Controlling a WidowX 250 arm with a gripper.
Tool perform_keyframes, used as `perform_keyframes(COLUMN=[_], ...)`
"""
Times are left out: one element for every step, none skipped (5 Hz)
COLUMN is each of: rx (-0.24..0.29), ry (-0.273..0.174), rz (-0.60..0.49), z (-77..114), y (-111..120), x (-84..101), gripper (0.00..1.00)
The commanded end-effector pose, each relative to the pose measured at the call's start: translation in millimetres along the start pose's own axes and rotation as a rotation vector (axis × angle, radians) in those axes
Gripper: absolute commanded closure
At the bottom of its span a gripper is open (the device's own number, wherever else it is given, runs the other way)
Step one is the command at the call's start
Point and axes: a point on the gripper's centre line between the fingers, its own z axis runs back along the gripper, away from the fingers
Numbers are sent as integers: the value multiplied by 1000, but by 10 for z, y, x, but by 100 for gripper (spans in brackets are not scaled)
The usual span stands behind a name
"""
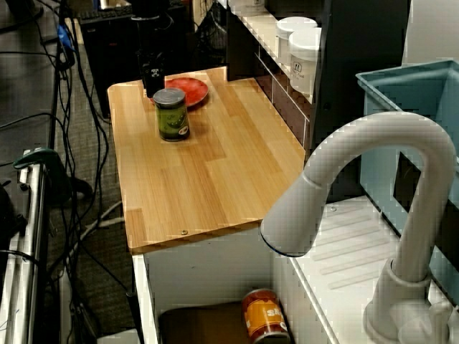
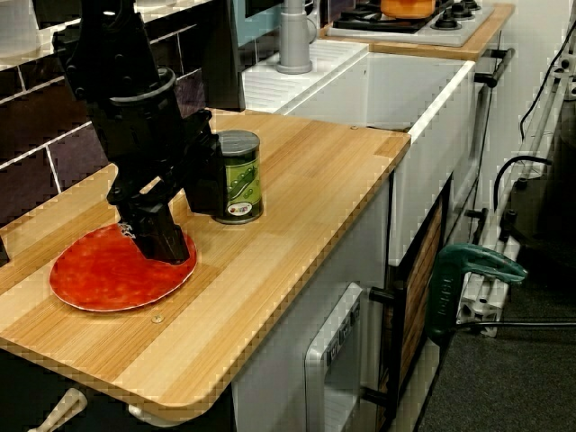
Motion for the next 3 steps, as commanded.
perform_keyframes(rx=[0, 66, 46], ry=[0, -26, -15], rz=[0, -91, -113], z=[0, 12, 22], y=[0, -38, -41], x=[0, 77, 107], gripper=[0, 0, 0])
